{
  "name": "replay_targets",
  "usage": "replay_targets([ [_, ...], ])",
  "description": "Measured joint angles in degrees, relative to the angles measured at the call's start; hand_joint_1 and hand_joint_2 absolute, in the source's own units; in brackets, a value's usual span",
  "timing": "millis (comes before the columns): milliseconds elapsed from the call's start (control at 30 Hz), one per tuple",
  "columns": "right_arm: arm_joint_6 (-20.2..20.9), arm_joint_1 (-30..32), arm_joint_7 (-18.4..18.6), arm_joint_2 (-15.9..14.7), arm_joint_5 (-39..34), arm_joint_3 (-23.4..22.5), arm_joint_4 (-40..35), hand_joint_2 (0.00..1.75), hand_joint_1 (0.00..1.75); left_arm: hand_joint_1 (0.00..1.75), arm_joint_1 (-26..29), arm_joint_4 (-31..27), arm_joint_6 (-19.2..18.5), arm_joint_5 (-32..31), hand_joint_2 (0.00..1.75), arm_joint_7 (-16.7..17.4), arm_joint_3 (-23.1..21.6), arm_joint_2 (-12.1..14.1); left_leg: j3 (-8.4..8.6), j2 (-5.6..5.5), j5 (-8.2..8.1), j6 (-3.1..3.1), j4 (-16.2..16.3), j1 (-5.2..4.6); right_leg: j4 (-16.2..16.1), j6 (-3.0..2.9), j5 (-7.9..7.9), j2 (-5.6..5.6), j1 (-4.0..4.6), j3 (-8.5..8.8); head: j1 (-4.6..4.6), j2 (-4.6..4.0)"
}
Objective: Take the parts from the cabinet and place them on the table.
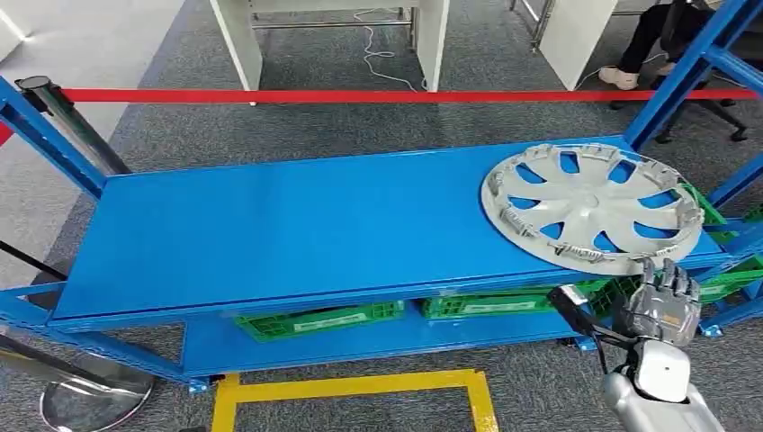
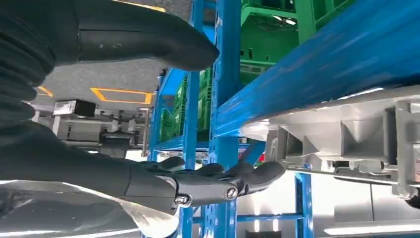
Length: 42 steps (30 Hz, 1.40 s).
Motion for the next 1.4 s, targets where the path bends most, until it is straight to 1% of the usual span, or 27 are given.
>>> replay_targets([
  [167, -1.2, 0.3, -0.4, 0.0, 0.0, -0.3, -0.3, 1.75, 0.0, 0.0, 0.0, 0.0, 0.0, 0.0, 1.75, 0.0, 0.0, 0.0, -0.01, 0.0, 0.0, 0.0, 0.0, 0.0, 0.0, 0.0, 0.0, 0.0, 0.0, 0.01, 0.0, 0.0],
  [333, -2.1, 2.0, -2.0, 0.4, -1.0, 0.0, -4.3, 1.75, 0.0, 0.0, 0.0, 0.0, 0.0, 0.1, 1.75, 0.0, 0.0, 0.0, -0.03, 0.0, 0.0, 0.0, 0.0, 0.0, 0.0, 0.0, 0.0, -0.01, 0.0, 0.01, 0.02, 0.0],
  [467, -1.6, 2.8, -2.4, 0.8, -1.1, 1.1, -8.1, 1.75, 0.0, 0.0, 0.0, 0.0, 0.0, 0.1, 1.75, -0.1, 0.0, 0.0, -0.03, -0.01, 0.0, 0.0, 0.0, 0.0, 0.0, 0.0, 0.0, -0.02, 0.0, 0.0, 0.0, 0.0],
  [600, 0.5, 2.0, -2.8, 0.9, -2.6, 1.6, -9.5, 1.75, 0.0, 0.0, 0.0, 0.0, -0.1, -0.3, 1.75, -0.1, 0.0, 0.0, -0.04, 0.0, 0.0, 0.0, 0.0, 0.0, 0.0, 0.0, 0.0, 0.0, 0.0, 0.01, 0.0, 0.0],
  [767, 1.7, -1.1, -3.6, 0.9, -4.5, 1.8, -7.9, 1.75, 0.0, 0.0, 0.0, 0.0, -0.3, -0.8, 1.75, -0.1, -0.5, 0.2, -0.02, 0.01, 0.02, -0.01, 0.0, 0.0, 0.0, 0.0, 0.02, 0.01, 0.0, 0.0, -0.02, 0.0],
  [1033, 2.5, -7.1, -4.2, 0.9, -5.8, 2.1, -0.1, 1.75, 0.0, 0.0, 0.0, 0.0, -0.4, -1.4, 1.75, 0.0, -1.3, 0.4, -0.03, 0.0, 0.02, -0.01, 0.0, -0.01, 0.0, 0.01, 0.02, -0.01, 0.0, 0.01, 0.0, 0.0],
  [1400, 2.7, -10.8, -4.9, 0.9, -6.1, 2.7, 5.4, 1.75, 0.0, 0.0, 0.0, 0.0, -0.4, -1.5, 1.75, 0.0, -2.4, 0.5, 0.0, 0.0, 0.02, -0.01, 0.0, 0.01, 0.0, 0.01, 0.02, 0.02, 0.0, 0.03, 0.0, 0.0],
])
